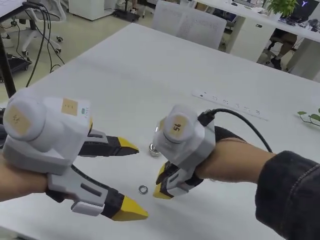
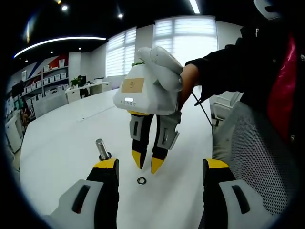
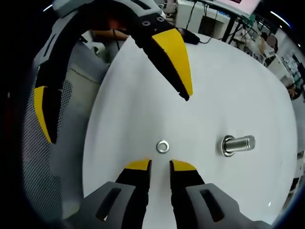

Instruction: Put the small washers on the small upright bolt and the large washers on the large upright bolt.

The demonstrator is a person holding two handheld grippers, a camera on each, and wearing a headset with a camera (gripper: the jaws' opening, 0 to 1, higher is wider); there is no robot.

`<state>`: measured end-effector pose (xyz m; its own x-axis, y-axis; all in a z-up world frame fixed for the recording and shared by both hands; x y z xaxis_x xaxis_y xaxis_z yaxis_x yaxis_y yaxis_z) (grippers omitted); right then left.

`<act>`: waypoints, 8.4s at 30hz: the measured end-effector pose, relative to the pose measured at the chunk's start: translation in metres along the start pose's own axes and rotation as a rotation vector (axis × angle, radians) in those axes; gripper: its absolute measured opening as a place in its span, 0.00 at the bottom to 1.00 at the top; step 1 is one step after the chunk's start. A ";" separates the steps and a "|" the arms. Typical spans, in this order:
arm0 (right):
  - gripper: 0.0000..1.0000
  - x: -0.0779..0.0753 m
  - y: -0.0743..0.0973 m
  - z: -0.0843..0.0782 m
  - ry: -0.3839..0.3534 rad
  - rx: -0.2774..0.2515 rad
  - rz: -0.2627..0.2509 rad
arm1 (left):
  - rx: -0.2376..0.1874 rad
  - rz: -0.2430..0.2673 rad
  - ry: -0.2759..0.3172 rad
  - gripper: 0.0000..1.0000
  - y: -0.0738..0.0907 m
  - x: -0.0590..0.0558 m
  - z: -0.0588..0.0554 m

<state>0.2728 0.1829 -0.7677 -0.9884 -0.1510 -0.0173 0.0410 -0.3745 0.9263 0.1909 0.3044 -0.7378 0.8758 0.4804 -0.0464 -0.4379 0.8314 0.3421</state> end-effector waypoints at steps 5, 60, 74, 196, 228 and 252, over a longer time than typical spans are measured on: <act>0.17 -0.001 -0.009 0.008 0.015 0.008 0.013 | -0.001 0.001 0.000 0.71 0.001 0.000 0.000; 0.14 0.000 -0.020 0.009 -0.012 0.038 0.008 | -0.009 -0.005 0.009 0.71 0.003 0.001 -0.004; 0.14 -0.007 0.007 -0.035 -0.080 0.070 -0.042 | -0.001 -0.017 0.008 0.71 -0.001 0.001 -0.005; 0.22 -0.061 0.052 -0.121 -0.301 0.063 -0.207 | 0.015 -0.015 0.031 0.70 -0.008 0.007 -0.007; 0.85 -0.007 0.072 -0.118 -0.398 -0.232 -0.348 | -0.022 0.012 0.059 0.71 0.003 0.011 -0.005; 0.84 0.072 0.091 -0.128 -0.565 -0.463 -0.446 | -0.002 0.075 0.068 0.76 0.013 0.007 -0.005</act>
<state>0.2244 0.0209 -0.7329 -0.8458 0.5320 -0.0393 -0.4350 -0.6452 0.6281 0.1908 0.3199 -0.7384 0.8252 0.5586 -0.0841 -0.5019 0.7933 0.3446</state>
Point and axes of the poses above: the centre of the closed fingertips' face, and the gripper's own axes: y roughly backward along the fingers, x roughly to its left, z roughly out of its top, the point moved 10 cm from there along y, roughly backward along the fingers, and after that the axes turned 3 degrees about -x, right-handed, at the moved point
